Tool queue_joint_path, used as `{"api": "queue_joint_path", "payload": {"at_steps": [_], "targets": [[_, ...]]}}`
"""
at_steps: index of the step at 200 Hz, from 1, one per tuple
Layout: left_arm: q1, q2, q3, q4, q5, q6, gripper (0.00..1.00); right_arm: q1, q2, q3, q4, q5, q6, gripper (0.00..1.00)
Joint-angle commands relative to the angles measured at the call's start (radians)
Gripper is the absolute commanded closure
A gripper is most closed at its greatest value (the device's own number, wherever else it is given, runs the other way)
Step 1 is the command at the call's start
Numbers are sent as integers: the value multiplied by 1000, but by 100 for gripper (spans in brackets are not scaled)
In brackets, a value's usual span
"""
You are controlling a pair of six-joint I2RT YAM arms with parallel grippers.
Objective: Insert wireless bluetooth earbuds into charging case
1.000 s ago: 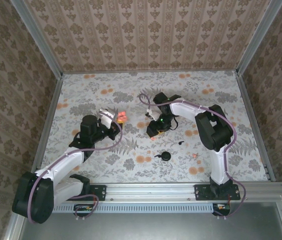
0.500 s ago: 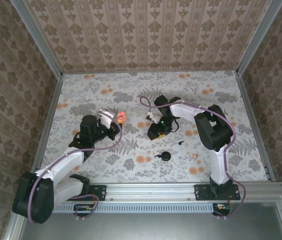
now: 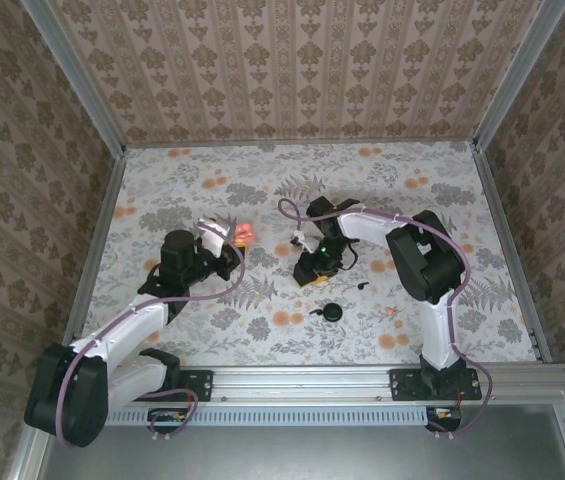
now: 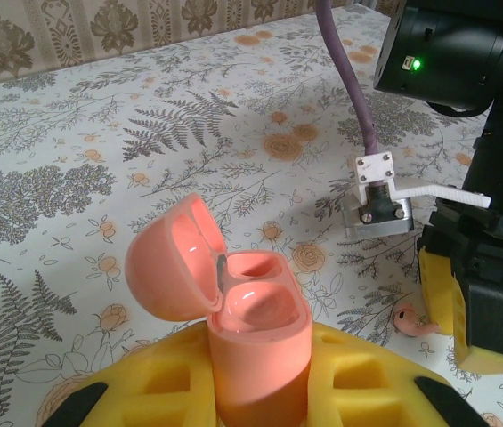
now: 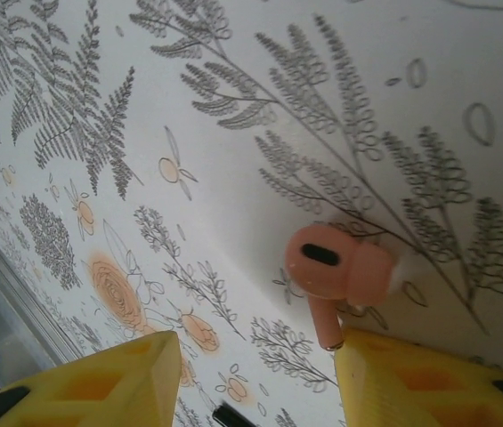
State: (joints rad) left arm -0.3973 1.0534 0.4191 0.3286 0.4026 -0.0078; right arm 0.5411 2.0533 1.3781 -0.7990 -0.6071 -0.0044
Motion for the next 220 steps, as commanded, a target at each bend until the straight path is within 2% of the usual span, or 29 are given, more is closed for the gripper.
{"api": "queue_joint_path", "payload": {"at_steps": [1, 42, 73, 113, 164, 220], "targets": [[8, -9, -14, 8, 4, -12, 84, 19, -8, -14, 18, -33, 32, 49], [9, -21, -20, 3, -7, -21, 84, 23, -49, -8, 5, -8, 75, 49], [11, -33, -24, -6, -22, -21, 84, 22, -113, 16, -42, 83, 184, 49], [13, -39, -28, -13, -30, -22, 84, 28, -133, 70, -104, 279, 383, 49], [14, -39, -23, -25, -31, -7, 84, 37, -56, 138, -126, 319, 484, 51], [15, -39, -23, -34, -33, 5, 84, 52, 17, 196, -118, 314, 508, 52]]}}
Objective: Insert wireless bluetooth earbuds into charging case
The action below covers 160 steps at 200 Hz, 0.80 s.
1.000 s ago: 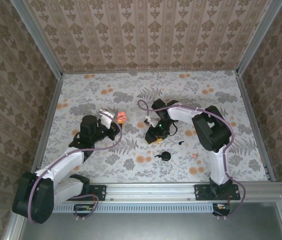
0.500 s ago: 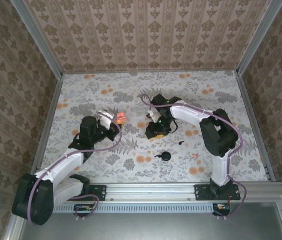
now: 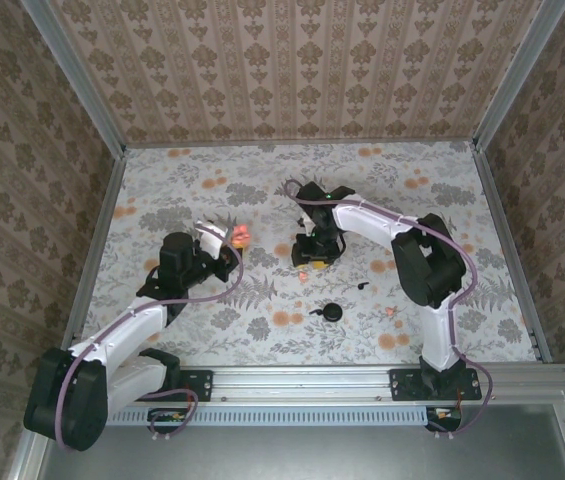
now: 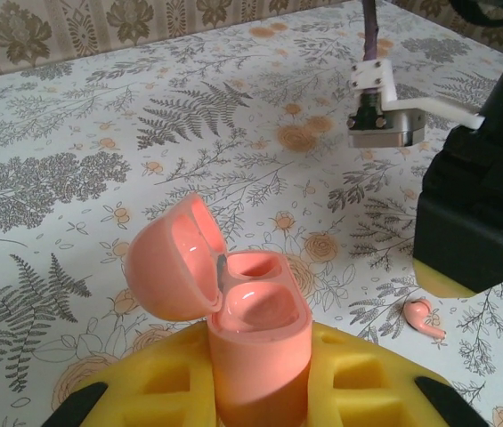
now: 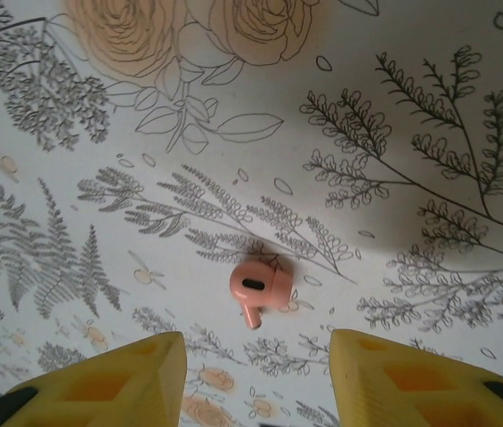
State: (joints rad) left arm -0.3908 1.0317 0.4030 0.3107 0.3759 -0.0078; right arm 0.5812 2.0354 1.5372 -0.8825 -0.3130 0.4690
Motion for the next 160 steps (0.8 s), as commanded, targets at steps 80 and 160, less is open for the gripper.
{"api": "queue_joint_path", "payload": {"at_steps": [80, 160], "targets": [[11, -10, -6, -13, 0, 8, 84, 23, 98, 55, -34, -2, 39, 55], [17, 17, -3, 4, 20, 4, 84, 33, 121, 64, -34, 5, 43, 59]]}}
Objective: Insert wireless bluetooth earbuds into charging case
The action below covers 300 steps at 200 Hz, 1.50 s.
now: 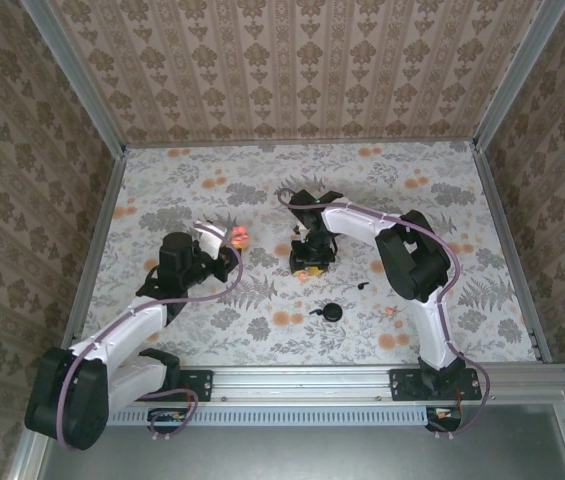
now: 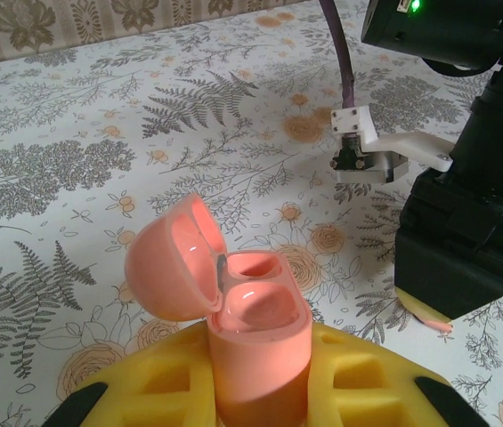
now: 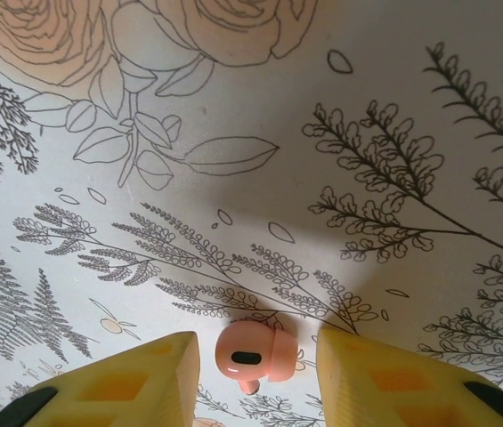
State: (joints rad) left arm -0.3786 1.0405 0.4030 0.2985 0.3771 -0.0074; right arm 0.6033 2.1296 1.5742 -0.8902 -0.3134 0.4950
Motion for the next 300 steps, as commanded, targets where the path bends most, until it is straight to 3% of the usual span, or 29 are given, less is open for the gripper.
{"api": "queue_joint_path", "payload": {"at_steps": [1, 125, 185, 240, 300], "targets": [[4, 9, -2, 16, 19, 3, 84, 11, 26, 27, -26, 5, 17, 59], [7, 13, -4, 14, 31, 0, 84, 26, 25, 7, -35, 34, 13, 69], [-11, 62, 3, 27, 48, 7, 85, 23, -43, -54, 44, 59, 39, 72], [-128, 205, -9, 193, 45, -24, 85, -9, -208, -256, 315, 56, 115, 72], [-155, 382, -6, 420, 137, -34, 85, -48, -399, -497, 658, 97, 142, 73]]}}
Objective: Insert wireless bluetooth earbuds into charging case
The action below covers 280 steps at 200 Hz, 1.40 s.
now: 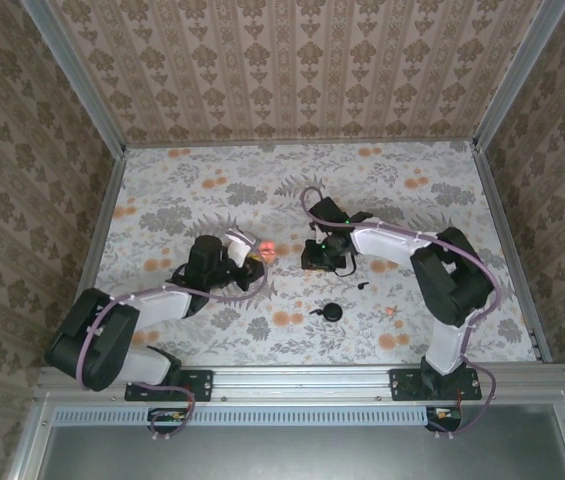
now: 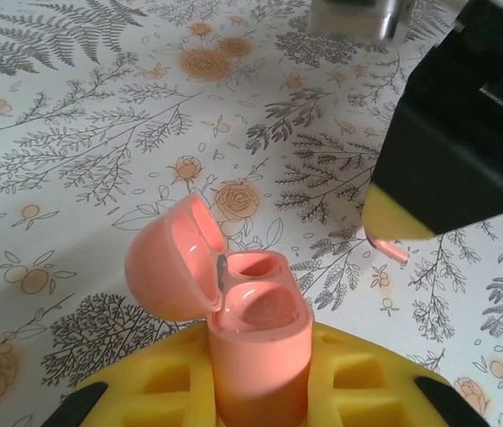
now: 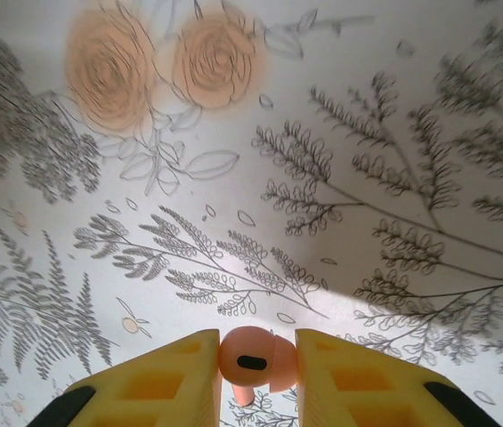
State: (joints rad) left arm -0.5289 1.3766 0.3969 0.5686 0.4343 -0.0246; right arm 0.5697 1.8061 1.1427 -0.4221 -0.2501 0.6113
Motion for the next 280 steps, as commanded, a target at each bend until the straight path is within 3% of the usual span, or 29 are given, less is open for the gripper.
{"api": "queue_joint_path", "payload": {"at_steps": [1, 53, 119, 280], "targets": [[-5, 47, 1, 153, 84, -18, 85, -14, -78, -69, 196, 34, 25, 73], [-8, 199, -2, 427, 153, -66, 85, -20, -209, -217, 465, 48, 40, 73], [-24, 296, 41, 553, 181, -84, 86, -13, -336, -356, 726, 71, 64, 73], [-46, 327, 69, 639, 104, -118, 86, 94, -291, -341, 888, 167, 102, 75]]}}
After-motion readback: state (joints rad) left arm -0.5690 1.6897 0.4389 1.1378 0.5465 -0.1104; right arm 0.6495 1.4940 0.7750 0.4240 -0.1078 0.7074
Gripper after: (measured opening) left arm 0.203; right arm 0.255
